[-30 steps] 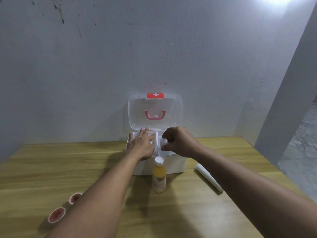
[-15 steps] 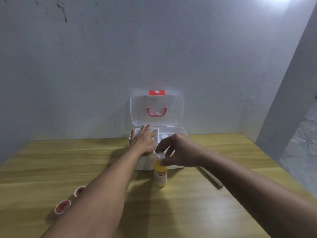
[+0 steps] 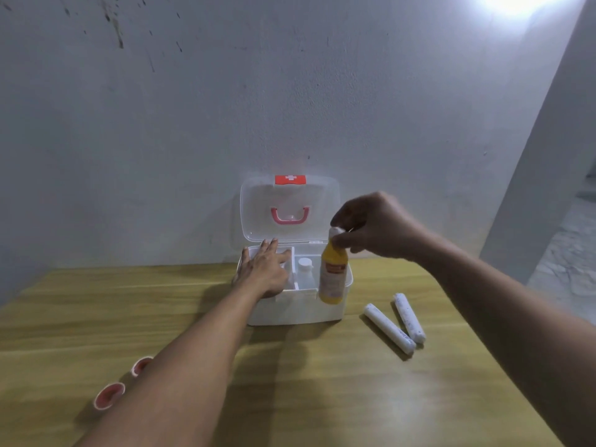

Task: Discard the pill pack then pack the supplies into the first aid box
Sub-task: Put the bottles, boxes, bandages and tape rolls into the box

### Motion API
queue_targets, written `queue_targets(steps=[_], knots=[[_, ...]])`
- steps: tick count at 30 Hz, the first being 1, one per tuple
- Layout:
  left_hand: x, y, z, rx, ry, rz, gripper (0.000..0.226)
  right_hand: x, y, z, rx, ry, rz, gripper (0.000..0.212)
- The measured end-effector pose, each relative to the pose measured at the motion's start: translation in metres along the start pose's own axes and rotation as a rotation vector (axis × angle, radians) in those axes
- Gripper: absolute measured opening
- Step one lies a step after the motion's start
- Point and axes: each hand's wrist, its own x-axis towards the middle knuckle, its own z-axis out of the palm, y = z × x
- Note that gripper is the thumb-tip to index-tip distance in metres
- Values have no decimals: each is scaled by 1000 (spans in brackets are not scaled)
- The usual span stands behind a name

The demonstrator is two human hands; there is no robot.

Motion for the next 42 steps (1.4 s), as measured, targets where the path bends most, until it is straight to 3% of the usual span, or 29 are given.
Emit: queue_targets(steps=[9,19,31,36,40,42], knots=[[-4,2,-3,-54,5,-14,67,24,17,8,-82,230,-20,12],[-4,2,-2,-48,23,-11,61,29,50,52,-240,120,26,15],[-3,1,0,-36,29,-6,61,28,61,61,-296,93,63,17],[-2,1,1,-31,29,-7,63,23,62,44,-247,69,81,29],[-2,1,1,-15,18,-5,63,10,74,22,-275,167,139,16],[-1,0,1,-9,16,-7,63,0,84,15,-432,105,236,10]])
